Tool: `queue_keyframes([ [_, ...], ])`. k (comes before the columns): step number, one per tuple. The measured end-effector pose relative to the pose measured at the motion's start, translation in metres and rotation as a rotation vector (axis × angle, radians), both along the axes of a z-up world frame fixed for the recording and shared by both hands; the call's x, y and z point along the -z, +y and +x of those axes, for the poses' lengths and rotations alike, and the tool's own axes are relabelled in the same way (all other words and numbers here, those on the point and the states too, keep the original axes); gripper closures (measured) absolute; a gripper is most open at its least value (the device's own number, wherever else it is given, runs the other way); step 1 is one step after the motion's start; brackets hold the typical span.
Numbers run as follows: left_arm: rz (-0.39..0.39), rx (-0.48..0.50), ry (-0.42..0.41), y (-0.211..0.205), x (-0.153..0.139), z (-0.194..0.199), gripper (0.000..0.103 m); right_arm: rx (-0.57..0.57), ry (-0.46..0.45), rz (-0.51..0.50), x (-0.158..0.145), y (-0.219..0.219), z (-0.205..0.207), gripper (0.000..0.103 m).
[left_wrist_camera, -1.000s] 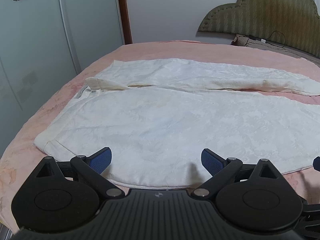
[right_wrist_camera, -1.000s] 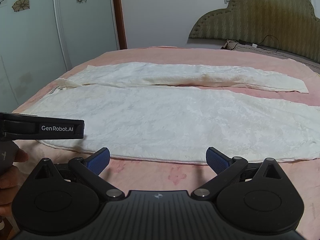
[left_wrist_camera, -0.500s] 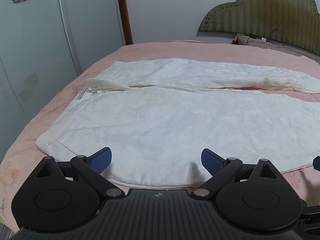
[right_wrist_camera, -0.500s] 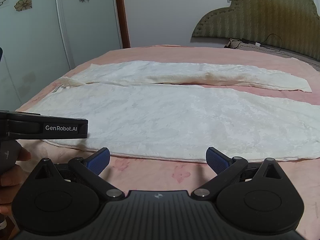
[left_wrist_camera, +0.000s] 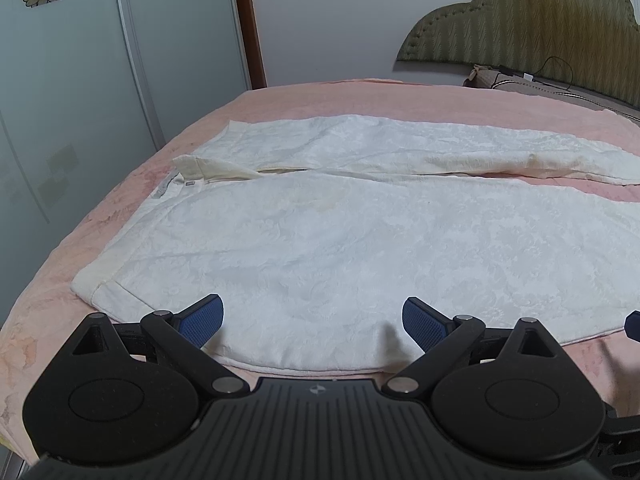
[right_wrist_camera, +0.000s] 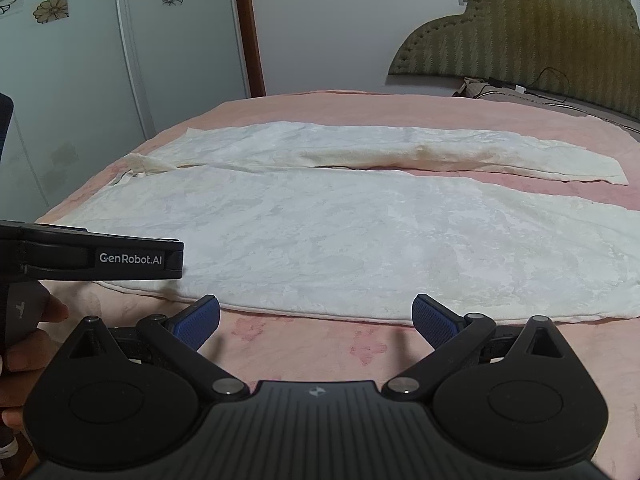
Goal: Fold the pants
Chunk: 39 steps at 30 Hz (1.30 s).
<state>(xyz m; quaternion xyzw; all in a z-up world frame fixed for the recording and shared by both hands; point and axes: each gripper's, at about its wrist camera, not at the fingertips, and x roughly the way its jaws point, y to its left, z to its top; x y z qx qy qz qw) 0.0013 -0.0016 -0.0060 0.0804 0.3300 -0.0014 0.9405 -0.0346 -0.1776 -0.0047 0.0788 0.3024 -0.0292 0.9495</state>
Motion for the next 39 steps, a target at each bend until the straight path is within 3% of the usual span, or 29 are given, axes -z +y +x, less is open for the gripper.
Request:
queue_keyframes([
  [4,0.003,-0.002,0.0,0.0,0.0,0.0,0.005,-0.037,-0.017,0.02,-0.001,0.003,-0.001,0.0],
  [28,0.01,-0.002,-0.001,0.0,0.001,-0.002,0.005,-0.013,0.0,0.011,0.0,0.001,0.0,0.0],
  [32,0.01,-0.002,-0.009,0.0,0.0,-0.001,0.005,-0.044,-0.031,-0.008,-0.003,0.001,0.001,0.0],
  [36,0.029,-0.006,-0.036,0.002,-0.005,0.01,0.005,-0.134,-0.187,-0.133,-0.022,0.004,0.012,0.0],
  [39,0.04,-0.05,-0.052,0.01,-0.011,0.028,0.005,-0.216,-0.263,-0.352,-0.033,0.013,0.041,0.0],
])
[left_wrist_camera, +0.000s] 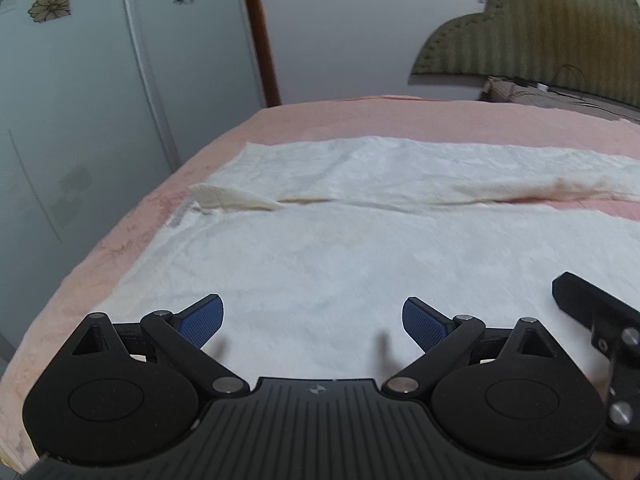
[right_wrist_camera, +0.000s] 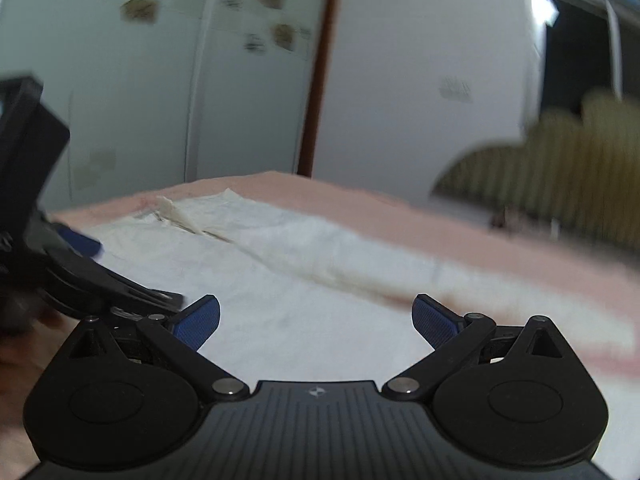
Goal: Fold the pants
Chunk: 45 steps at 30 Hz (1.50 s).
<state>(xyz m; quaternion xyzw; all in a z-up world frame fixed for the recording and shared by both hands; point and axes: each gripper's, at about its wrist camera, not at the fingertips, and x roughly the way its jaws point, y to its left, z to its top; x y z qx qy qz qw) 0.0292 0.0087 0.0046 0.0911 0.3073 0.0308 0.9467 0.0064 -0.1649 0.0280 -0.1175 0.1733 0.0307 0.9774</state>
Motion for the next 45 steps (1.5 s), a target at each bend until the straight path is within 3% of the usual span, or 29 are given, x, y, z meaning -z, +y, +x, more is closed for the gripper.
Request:
queue_keyframes([
  [3,-0.011,-0.042,0.006,0.013,-0.005,0.017,0.005,-0.115,0.05,-0.191,0.003,0.005,0.043,0.0],
  [7,-0.018,-0.076,0.0,0.029,-0.006,0.033,0.004,-0.176,0.053,-0.232,0.002,-0.005,0.094,0.0],
  [10,-0.012,-0.102,0.013,0.038,0.0,0.049,0.003,-0.186,0.037,-0.148,-0.008,-0.023,0.137,0.0],
  [15,-0.008,-0.143,0.071,0.05,0.012,0.08,0.003,-0.213,0.159,0.029,-0.017,-0.05,0.232,0.001],
  [21,0.011,-0.178,0.102,0.06,0.017,0.107,0.003,-0.29,0.309,0.208,0.002,-0.062,0.326,0.001],
  [24,0.016,-0.187,0.117,0.064,0.019,0.118,0.003,-0.287,0.342,0.232,0.017,-0.049,0.355,0.001],
  [29,0.042,-0.196,0.118,0.064,0.02,0.132,0.0,-0.261,0.428,0.285,0.042,-0.041,0.395,0.016],
  [34,0.058,-0.2,0.119,0.063,0.022,0.141,0.0,-0.305,0.443,0.274,0.053,-0.042,0.411,0.017],
  [36,0.06,-0.203,0.117,0.062,0.023,0.144,0.0,-0.326,0.451,0.237,0.054,-0.042,0.412,0.023],
  [37,0.058,-0.204,0.111,0.062,0.022,0.144,0.0,-0.325,0.444,0.202,0.053,-0.04,0.41,0.037],
  [38,0.052,-0.207,0.102,0.063,0.02,0.144,0.0,-0.319,0.428,0.173,0.051,-0.04,0.406,0.059],
  [41,0.015,-0.232,0.058,0.073,0.009,0.147,0.001,-0.342,0.379,0.14,0.049,-0.042,0.392,0.082],
  [45,-0.066,-0.267,0.009,0.096,-0.015,0.165,0.001,-0.386,0.244,-0.054,0.046,-0.024,0.352,0.088],
])
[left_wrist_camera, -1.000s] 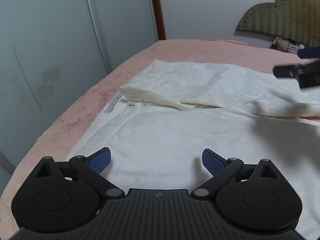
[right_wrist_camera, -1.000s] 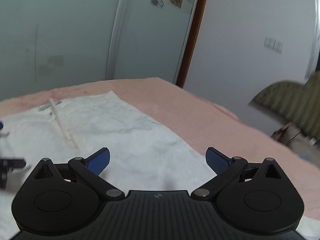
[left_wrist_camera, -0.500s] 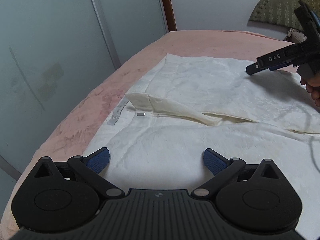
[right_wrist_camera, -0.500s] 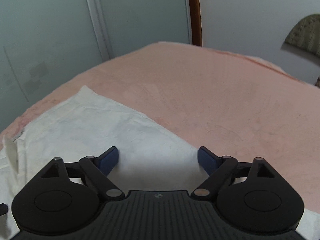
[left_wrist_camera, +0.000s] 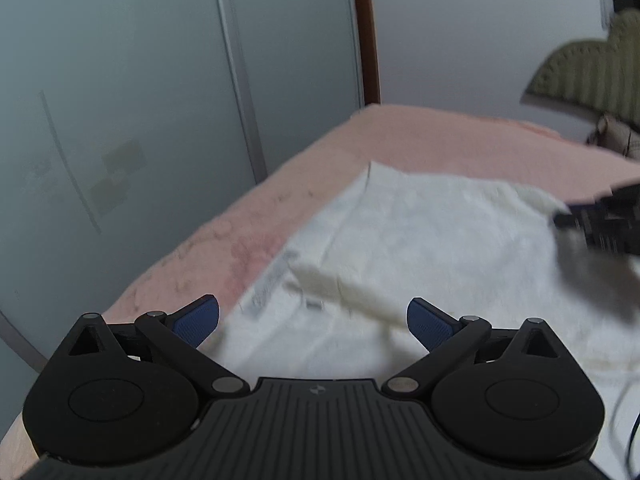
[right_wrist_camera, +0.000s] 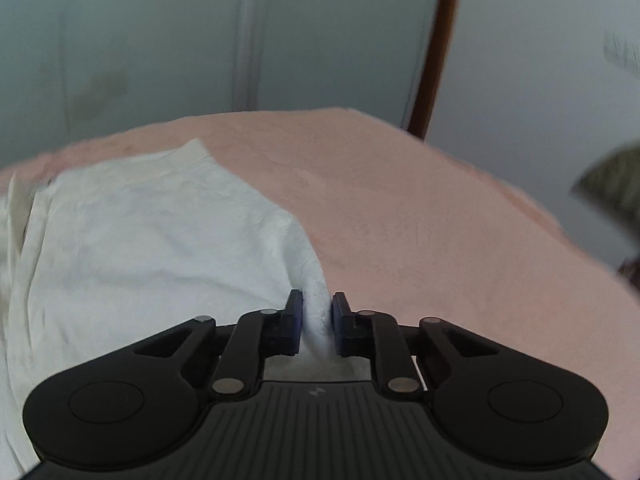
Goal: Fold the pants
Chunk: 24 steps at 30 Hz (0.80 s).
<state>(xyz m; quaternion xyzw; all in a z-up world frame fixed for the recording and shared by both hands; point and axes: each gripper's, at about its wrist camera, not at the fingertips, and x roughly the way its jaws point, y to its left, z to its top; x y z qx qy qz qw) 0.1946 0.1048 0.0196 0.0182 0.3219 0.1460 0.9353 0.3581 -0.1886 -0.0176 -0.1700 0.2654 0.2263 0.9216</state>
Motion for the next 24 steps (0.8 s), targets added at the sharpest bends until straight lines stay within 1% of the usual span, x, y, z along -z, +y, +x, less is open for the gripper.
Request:
queue_keyframes([
  [3,-0.114,0.009,-0.036,0.013,-0.018,0.022,0.001,-0.072,-0.119,-0.114,-0.004,0.016,-0.035,0.089],
  [5,-0.21,0.028,-0.044,0.018,-0.029,0.041,0.001,-0.119,-0.191,-0.175,-0.006,0.024,-0.06,0.089],
  [8,-0.358,0.058,-0.063,0.024,-0.038,0.068,0.001,-0.189,-0.271,-0.275,-0.002,0.036,-0.095,0.09],
  [11,-0.529,0.067,-0.042,0.031,-0.039,0.098,0.001,-0.25,-0.323,-0.348,0.006,0.045,-0.124,0.09],
  [14,-0.708,0.063,0.025,0.039,-0.031,0.127,0.001,-0.286,-0.343,-0.385,0.015,0.05,-0.143,0.09],
  [15,-0.741,0.057,0.057,0.04,-0.026,0.135,0.002,-0.29,-0.338,-0.384,0.017,0.052,-0.146,0.09],
  [17,-0.76,0.02,0.12,0.04,-0.015,0.146,0.014,-0.286,-0.335,-0.372,0.021,0.05,-0.149,0.09],
  [18,-0.757,0.017,0.136,0.039,-0.01,0.147,0.039,-0.283,-0.335,-0.368,0.022,0.049,-0.15,0.09],
  [19,-0.752,0.025,0.151,0.039,-0.006,0.146,0.071,-0.279,-0.333,-0.362,0.023,0.05,-0.151,0.09],
  [21,-0.748,0.032,0.152,0.04,-0.002,0.137,0.097,-0.27,-0.333,-0.358,0.023,0.047,-0.154,0.09],
  [22,-0.726,0.032,0.128,0.041,-0.002,0.125,0.099,-0.261,-0.337,-0.365,0.022,0.049,-0.154,0.089],
  [24,-0.67,0.052,0.084,0.039,-0.007,0.103,0.1,-0.24,-0.376,-0.388,0.021,0.051,-0.155,0.079],
])
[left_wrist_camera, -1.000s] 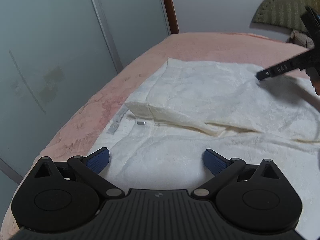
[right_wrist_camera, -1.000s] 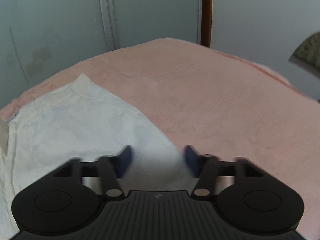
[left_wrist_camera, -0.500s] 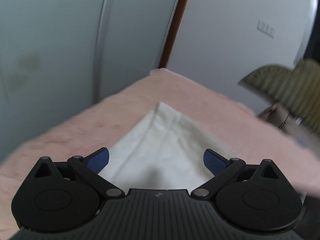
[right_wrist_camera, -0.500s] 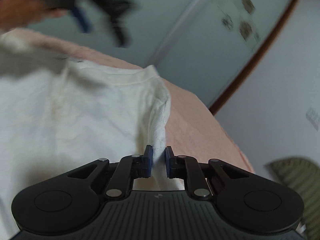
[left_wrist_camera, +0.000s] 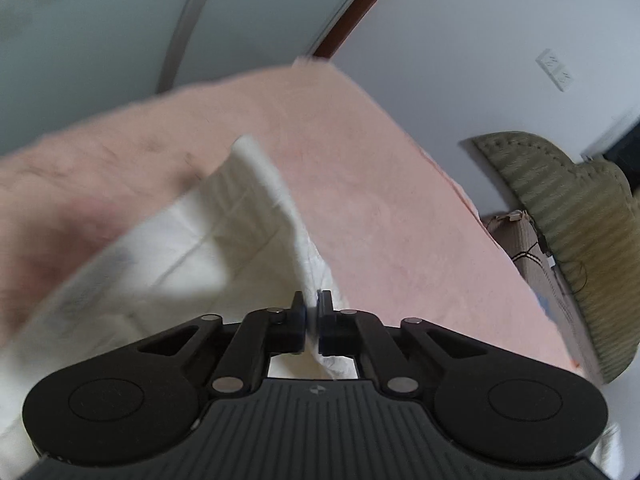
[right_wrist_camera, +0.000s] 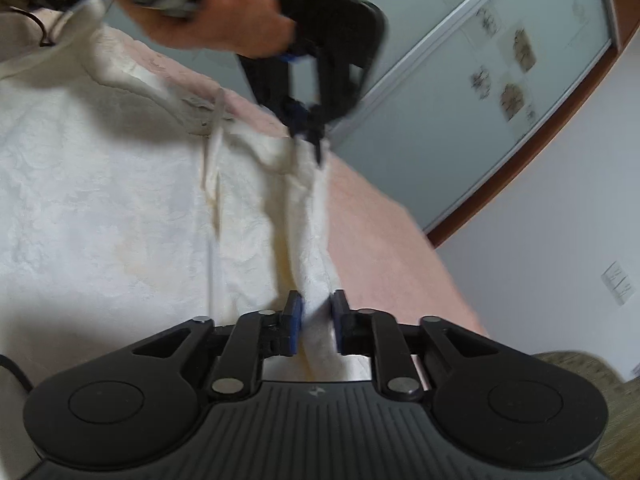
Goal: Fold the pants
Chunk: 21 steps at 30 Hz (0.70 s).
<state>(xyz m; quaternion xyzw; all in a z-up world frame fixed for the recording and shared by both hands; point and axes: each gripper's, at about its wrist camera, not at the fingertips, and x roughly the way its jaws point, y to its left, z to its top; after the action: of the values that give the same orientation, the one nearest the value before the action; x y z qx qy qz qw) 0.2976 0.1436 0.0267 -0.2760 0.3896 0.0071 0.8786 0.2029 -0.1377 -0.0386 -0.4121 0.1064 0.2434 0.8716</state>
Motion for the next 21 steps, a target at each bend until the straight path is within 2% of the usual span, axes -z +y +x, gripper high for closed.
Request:
queue_keyframes([
  [1,0.016,0.006,-0.021,-0.001,-0.003,-0.015,0.1,0.014,-0.011,-0.007,-0.001,0.001,0.002,0.067],
  [2,0.023,0.014,-0.04,-0.003,-0.006,-0.029,0.1,0.027,-0.007,-0.007,-0.005,0.003,0.004,0.062],
  [4,0.031,0.039,-0.075,0.001,-0.011,-0.059,0.1,0.044,0.031,0.012,-0.013,0.004,0.011,0.062],
  [6,0.019,0.071,-0.098,0.005,-0.013,-0.087,0.1,0.044,0.088,0.027,-0.019,0.004,0.01,0.069],
  [7,0.008,0.088,-0.107,0.008,-0.013,-0.1,0.099,0.037,0.095,0.025,-0.021,0.005,0.003,0.081],
  [10,0.002,0.121,-0.135,0.018,-0.01,-0.14,0.099,0.001,0.079,-0.014,-0.023,0.013,-0.039,0.087],
  [13,0.029,0.143,-0.152,0.026,-0.003,-0.179,0.099,-0.055,0.121,-0.01,-0.02,0.02,-0.089,0.09],
  [16,0.077,0.143,-0.132,0.033,0.006,-0.209,0.099,-0.101,0.188,0.014,-0.012,0.027,-0.135,0.091],
  [21,0.126,0.128,-0.089,0.039,0.024,-0.234,0.098,-0.104,0.251,0.076,-0.001,0.041,-0.161,0.091],
])
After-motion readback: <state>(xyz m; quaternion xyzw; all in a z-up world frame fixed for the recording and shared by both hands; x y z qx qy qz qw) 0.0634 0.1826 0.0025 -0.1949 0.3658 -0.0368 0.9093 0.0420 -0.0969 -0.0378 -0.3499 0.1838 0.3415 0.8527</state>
